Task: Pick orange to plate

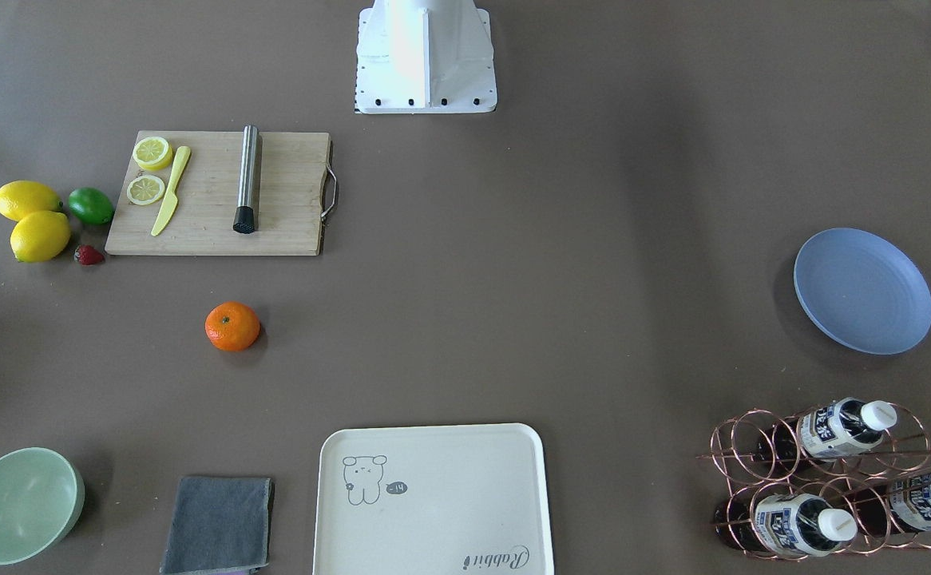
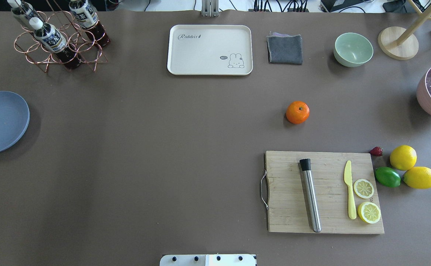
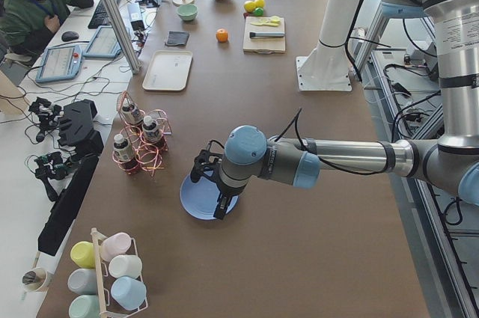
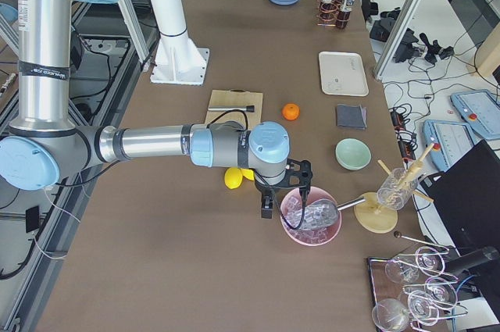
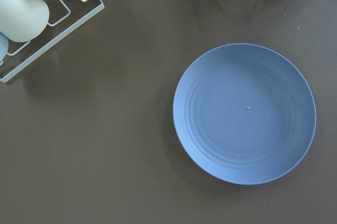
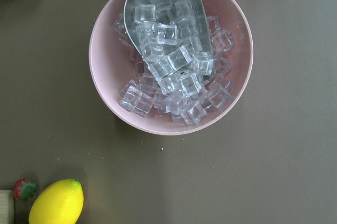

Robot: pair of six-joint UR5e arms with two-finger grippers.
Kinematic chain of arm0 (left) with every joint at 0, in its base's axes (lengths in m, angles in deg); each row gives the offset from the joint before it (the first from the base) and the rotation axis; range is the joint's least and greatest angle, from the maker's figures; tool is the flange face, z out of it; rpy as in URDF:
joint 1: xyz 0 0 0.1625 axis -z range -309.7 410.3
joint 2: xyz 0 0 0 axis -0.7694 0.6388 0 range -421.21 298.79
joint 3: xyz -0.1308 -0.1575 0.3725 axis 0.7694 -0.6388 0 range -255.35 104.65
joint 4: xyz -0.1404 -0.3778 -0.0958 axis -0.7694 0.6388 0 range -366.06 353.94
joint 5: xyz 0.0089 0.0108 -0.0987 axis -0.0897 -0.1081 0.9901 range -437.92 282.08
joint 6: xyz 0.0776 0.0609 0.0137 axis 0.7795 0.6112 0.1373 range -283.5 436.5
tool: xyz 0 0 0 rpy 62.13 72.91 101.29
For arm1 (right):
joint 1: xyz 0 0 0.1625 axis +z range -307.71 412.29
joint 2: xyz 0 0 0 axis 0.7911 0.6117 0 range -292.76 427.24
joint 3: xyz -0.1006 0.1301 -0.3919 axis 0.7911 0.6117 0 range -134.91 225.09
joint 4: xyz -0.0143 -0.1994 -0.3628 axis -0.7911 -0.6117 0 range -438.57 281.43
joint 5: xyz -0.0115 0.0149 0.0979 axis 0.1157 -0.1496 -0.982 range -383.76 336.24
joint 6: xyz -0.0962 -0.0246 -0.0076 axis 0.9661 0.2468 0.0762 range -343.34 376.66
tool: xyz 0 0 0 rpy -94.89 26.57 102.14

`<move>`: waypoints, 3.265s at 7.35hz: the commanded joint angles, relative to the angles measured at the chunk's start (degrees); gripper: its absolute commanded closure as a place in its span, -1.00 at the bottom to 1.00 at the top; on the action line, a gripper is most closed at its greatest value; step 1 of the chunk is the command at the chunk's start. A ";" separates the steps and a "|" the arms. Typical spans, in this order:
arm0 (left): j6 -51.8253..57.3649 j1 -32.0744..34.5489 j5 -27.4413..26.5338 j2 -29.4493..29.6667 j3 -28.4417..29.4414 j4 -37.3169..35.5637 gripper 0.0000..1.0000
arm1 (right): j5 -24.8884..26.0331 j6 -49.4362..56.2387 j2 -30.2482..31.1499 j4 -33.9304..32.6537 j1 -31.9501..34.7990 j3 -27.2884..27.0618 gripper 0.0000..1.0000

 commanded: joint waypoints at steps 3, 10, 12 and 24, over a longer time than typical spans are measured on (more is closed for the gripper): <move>0.00 0.00 0.02 0.20 0.00 0.00 -0.96 | 0.06 0.08 -0.34 0.00 0.00 0.35 -1.00; 0.09 0.00 0.02 0.37 0.18 0.00 -0.96 | -0.03 -0.01 -0.07 0.00 0.00 0.18 -1.00; 0.09 0.00 0.02 0.28 0.17 0.00 -0.96 | 0.06 0.08 -0.07 0.00 0.00 0.27 -1.00; -0.34 0.25 3.62 2.56 1.84 0.88 -0.96 | -0.03 -0.10 -0.51 0.09 0.00 -0.35 -1.00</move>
